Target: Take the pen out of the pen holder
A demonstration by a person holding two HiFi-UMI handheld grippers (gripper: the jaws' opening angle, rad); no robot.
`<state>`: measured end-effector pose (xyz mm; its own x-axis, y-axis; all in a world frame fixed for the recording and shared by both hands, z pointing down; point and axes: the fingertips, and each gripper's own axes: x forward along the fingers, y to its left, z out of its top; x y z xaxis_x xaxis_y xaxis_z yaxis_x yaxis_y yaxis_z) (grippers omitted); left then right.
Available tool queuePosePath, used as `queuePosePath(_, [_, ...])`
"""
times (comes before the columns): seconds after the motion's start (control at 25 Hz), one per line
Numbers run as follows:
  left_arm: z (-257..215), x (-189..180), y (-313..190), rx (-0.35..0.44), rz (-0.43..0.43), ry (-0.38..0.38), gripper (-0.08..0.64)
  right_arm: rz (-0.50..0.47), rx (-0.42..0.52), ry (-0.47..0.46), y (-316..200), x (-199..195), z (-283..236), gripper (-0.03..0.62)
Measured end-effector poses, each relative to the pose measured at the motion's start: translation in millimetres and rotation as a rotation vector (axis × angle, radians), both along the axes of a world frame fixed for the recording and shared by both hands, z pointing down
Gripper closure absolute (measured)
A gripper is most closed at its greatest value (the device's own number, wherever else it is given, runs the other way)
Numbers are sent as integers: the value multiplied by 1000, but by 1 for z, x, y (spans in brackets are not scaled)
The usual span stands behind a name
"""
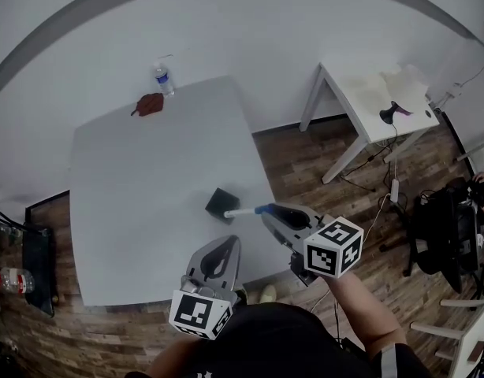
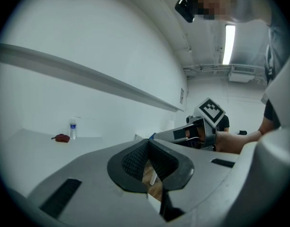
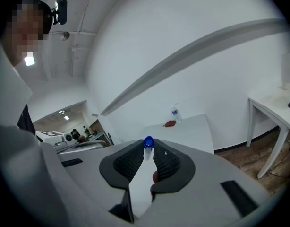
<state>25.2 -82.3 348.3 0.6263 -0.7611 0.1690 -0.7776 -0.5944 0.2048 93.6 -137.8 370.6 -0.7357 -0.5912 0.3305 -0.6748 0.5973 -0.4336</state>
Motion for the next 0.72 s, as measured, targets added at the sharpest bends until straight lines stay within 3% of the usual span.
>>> queuePosePath(0.72, [-30, 18, 21, 87, -8, 2, 554, 2, 143, -22, 39, 16, -48, 525])
